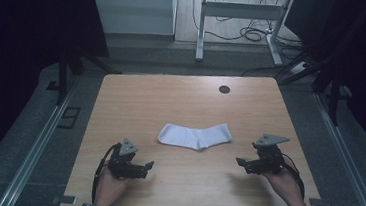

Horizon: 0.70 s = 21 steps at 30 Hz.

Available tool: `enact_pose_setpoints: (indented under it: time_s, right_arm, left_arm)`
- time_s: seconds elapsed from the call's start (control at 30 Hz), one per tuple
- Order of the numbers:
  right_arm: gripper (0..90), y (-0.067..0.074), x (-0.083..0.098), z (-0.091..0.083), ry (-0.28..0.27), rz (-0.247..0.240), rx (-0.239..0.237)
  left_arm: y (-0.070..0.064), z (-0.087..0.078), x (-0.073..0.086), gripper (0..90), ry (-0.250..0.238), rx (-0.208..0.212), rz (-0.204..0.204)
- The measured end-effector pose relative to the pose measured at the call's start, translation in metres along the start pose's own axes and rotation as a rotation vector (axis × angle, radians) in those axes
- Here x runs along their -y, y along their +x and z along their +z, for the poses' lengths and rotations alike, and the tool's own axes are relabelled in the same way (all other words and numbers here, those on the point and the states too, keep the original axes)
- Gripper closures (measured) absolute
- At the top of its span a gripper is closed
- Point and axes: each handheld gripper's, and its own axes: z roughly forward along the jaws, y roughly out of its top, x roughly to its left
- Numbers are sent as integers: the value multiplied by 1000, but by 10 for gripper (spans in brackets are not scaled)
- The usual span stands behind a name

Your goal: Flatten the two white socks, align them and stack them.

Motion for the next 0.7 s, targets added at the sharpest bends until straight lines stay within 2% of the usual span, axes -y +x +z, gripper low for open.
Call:
enact_pose_setpoints:
  time_s: [0.33,0.5,0.7]
  right_arm:
    - [94,0,19,5,15,5,-21]
    - [79,3,26,11,42,-19,-27]
    - [73,9,33,20,72,-36,-33]
  left_arm:
    - [-5,4,19,102,16,5,3]
    - [-5,5,25,101,16,23,-5]
    - [-8,7,26,99,29,34,10]
